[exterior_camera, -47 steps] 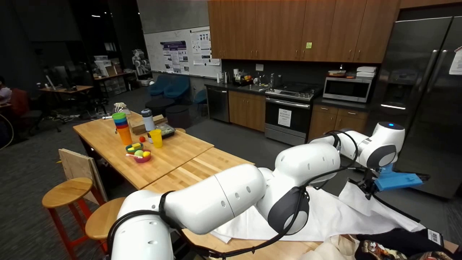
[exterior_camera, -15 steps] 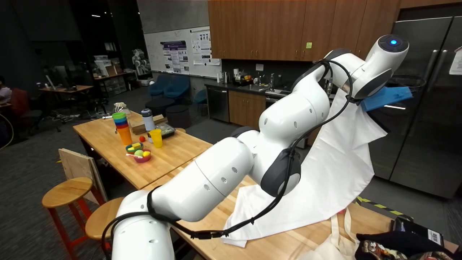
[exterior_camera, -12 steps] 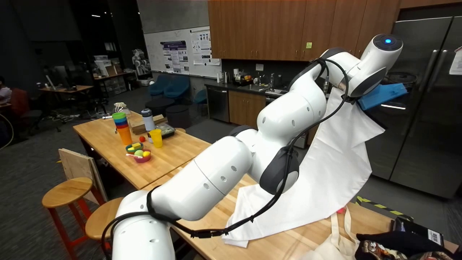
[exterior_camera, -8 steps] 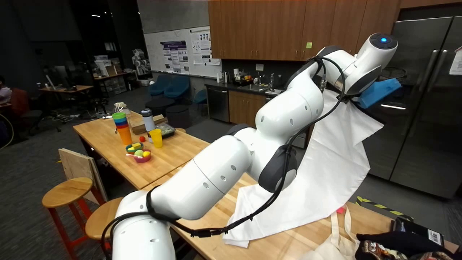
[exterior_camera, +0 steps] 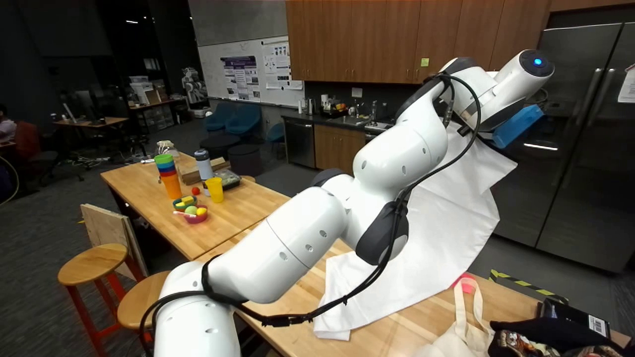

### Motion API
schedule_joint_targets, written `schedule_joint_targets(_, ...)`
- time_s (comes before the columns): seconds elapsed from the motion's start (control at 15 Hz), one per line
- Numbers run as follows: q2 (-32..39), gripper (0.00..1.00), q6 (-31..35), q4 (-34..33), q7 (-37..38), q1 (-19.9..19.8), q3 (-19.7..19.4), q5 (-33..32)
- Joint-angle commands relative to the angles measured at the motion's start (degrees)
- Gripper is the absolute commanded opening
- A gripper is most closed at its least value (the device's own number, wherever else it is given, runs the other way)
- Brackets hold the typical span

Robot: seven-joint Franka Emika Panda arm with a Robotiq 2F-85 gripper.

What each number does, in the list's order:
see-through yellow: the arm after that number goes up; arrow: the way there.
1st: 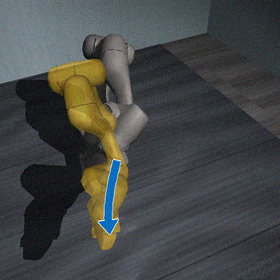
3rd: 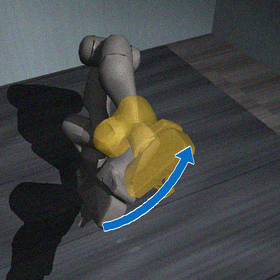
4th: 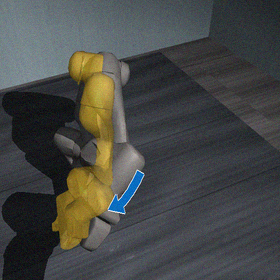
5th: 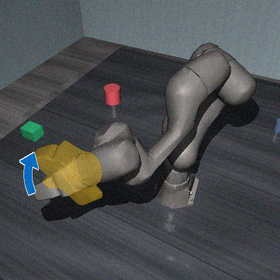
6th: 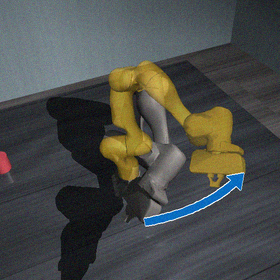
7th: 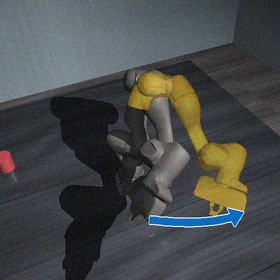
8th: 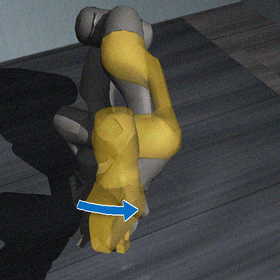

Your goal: Move the white cloth to the left.

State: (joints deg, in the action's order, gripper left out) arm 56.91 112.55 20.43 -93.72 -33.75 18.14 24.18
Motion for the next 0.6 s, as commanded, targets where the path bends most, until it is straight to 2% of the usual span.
schedule_joint_targets(0.0, 0.14, 0.01, 3.21, 0.05, 1.86, -1.18, 0.98, 2.64)
schedule_joint_targets(0.13, 0.32, 0.01, 6.45, 0.35, 5.98, -1.51, -0.21, 2.3)
schedule_joint_targets(0.33, 0.41, 0.01, 5.93, 0.67, 12.21, -2.35, -2.29, 0.31)
schedule_joint_targets(0.4, 0.53, 0.01, 5.79, 0.68, 9.06, -2.15, -0.95, 1.05)
schedule_joint_targets(0.53, 0.79, 0.04, 5.75, 0.69, 9.38, -2.39, -1.08, 0.98)
